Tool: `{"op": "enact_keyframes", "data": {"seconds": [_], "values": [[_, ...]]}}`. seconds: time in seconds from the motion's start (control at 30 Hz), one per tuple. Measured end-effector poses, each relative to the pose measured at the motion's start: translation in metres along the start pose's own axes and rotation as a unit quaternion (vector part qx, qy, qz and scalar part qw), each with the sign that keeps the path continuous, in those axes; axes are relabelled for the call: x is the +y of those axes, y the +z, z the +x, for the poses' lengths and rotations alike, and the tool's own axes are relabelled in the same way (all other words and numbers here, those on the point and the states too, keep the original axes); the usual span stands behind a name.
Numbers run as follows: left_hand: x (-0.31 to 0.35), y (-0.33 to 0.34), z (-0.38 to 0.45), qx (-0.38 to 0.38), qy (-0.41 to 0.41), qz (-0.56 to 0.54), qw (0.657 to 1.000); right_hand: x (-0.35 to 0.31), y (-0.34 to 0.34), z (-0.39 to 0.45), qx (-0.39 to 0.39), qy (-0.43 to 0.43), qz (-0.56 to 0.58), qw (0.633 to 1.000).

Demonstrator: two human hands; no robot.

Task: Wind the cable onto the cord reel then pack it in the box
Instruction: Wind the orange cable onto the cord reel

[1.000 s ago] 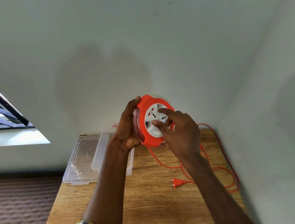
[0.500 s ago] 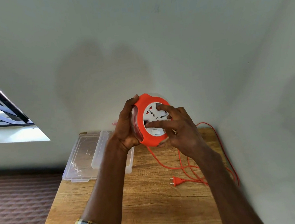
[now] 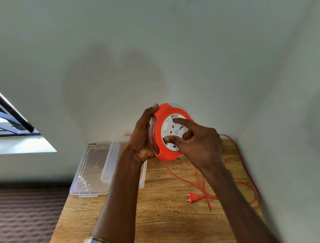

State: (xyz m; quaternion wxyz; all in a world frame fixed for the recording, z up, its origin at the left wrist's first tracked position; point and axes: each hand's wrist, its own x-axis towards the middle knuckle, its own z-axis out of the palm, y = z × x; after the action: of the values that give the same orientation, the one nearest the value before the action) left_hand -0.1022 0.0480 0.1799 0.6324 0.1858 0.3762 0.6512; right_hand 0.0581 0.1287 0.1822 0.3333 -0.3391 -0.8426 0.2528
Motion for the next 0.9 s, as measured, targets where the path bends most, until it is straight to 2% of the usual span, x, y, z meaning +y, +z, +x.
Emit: {"op": "enact_keyframes", "data": {"seconds": [0.1,0.2,0.3,0.4,0.63,0.8,0.9], "values": [[-0.002,0.000,0.000,0.005,0.000,0.000,1.000,-0.001,0.004,-0.003,0.008,-0.015,-0.032,0.999],[0.001,0.000,-0.002,0.003,0.009,0.000,1.000,0.007,0.003,0.000,0.015,-0.092,-0.024,0.995],[0.001,0.000,-0.003,0.007,0.017,-0.009,1.000,0.019,0.000,0.005,-0.026,-0.177,-0.016,0.984],[0.000,-0.002,-0.004,0.009,0.017,-0.012,1.000,0.023,0.001,0.007,-0.069,-0.208,-0.027,0.975],[-0.002,-0.004,-0.003,0.011,-0.011,-0.001,1.000,0.022,-0.003,0.009,-0.134,-0.181,-0.030,0.974],[-0.001,0.001,-0.003,-0.011,-0.014,-0.013,1.000,0.029,0.000,0.010,-0.089,-0.201,-0.032,0.975],[-0.001,0.003,-0.001,-0.028,-0.018,-0.013,0.999,0.028,0.000,0.009,-0.080,-0.139,-0.015,0.987]]}}
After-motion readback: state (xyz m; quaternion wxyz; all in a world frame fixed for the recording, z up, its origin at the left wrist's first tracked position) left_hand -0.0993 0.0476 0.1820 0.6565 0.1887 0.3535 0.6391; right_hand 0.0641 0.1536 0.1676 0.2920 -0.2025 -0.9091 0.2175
